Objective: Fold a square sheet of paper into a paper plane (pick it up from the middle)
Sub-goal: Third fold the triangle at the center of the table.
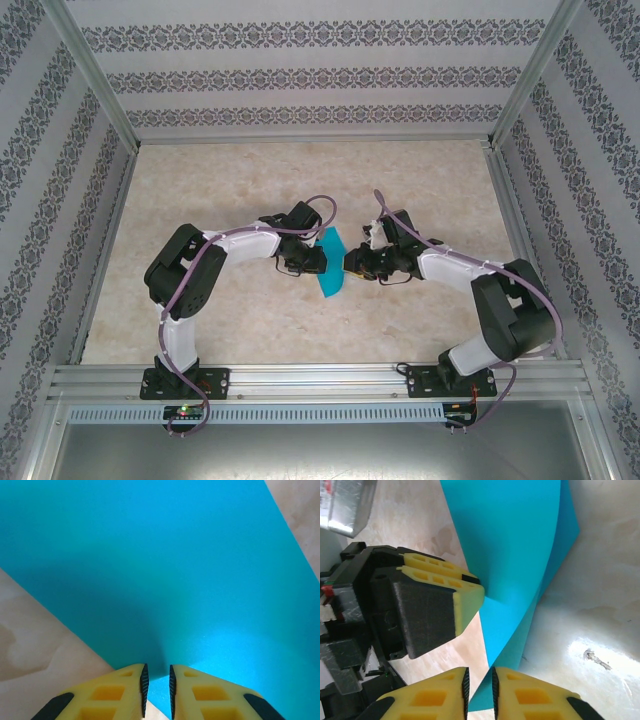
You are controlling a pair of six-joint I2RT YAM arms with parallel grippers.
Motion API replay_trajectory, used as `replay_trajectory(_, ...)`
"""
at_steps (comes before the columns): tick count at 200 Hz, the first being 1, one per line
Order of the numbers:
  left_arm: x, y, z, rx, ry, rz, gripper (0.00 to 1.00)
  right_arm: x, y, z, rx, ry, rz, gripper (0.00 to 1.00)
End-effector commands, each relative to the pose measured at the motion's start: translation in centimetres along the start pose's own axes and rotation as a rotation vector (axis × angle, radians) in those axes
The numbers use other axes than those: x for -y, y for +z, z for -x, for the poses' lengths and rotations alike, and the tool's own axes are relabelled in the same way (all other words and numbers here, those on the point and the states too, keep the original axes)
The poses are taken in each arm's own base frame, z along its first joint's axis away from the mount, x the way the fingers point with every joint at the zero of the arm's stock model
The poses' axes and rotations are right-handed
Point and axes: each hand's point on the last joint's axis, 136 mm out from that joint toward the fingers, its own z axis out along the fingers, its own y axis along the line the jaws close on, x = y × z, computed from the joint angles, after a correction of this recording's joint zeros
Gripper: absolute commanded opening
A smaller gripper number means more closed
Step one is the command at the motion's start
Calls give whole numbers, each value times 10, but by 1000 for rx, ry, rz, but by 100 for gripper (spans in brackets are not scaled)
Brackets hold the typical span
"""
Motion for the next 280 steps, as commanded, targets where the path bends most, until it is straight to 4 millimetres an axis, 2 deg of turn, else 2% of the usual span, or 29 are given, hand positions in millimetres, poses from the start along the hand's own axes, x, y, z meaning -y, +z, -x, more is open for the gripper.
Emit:
replay_trajectory(1,-9,5,-14,-50,15,46,23,1,4,0,-16,11,23,18)
replay_trajectory(79,-7,4,-11,-53,19,42,24,-5,14,9,-21,19,57,2)
replay_trajectory(148,1,1,-8,-46,19,10,24,-5,31,25,-1,45,72,0)
replay_trajectory(208,11,-11,-2,-20,24,-24,24,3,50,21,-41,49,35,0)
replay_trajectory(280,10,-37,26,45,10,-60,25,9,54,18,-60,37,-14,0)
